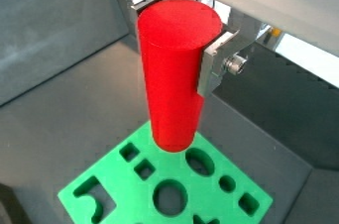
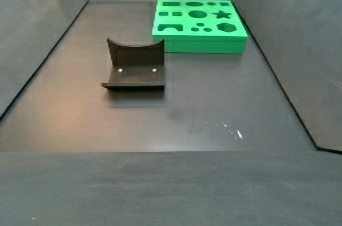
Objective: Insert the round object.
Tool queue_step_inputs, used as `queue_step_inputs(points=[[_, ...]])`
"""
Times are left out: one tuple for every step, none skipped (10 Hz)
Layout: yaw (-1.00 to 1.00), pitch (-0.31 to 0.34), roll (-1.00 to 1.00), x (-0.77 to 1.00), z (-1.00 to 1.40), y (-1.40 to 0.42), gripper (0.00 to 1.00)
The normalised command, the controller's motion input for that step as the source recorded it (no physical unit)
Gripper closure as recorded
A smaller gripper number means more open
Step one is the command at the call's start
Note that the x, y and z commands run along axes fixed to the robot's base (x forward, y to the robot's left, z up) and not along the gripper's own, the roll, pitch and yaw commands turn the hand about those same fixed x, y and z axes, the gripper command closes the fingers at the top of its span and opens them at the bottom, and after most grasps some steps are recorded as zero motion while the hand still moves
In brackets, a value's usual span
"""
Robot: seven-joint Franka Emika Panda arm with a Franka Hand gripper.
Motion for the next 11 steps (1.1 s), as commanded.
queue_step_inputs(points=[[0.0,-0.091,0.13,-0.03,-0.97,0.19,1.0],[0.0,-0.134,0.14,-0.21,-0.91,0.09,1.0],[-0.04,-0.216,0.09,-0.44,-0.83,0.0,1.0],[-0.08,-0.257,0.09,-0.52,-0.75,0.0,1.0],[-0.07,-0.26,0.09,-0.51,-0.74,0.0,1.0],[-0.07,-0.186,0.06,-0.33,-0.63,0.0,1.0],[-0.03,-0.103,0.02,-0.12,-0.53,0.0,1.0],[0.0,-0.044,0.05,0.0,-0.5,0.01,1.0],[0.0,0.0,0.08,0.02,-0.39,0.13,1.0],[0.01,0.0,0.13,0.06,-0.34,0.19,1.0],[0.05,0.01,0.16,0.14,-0.35,0.22,1.0]])
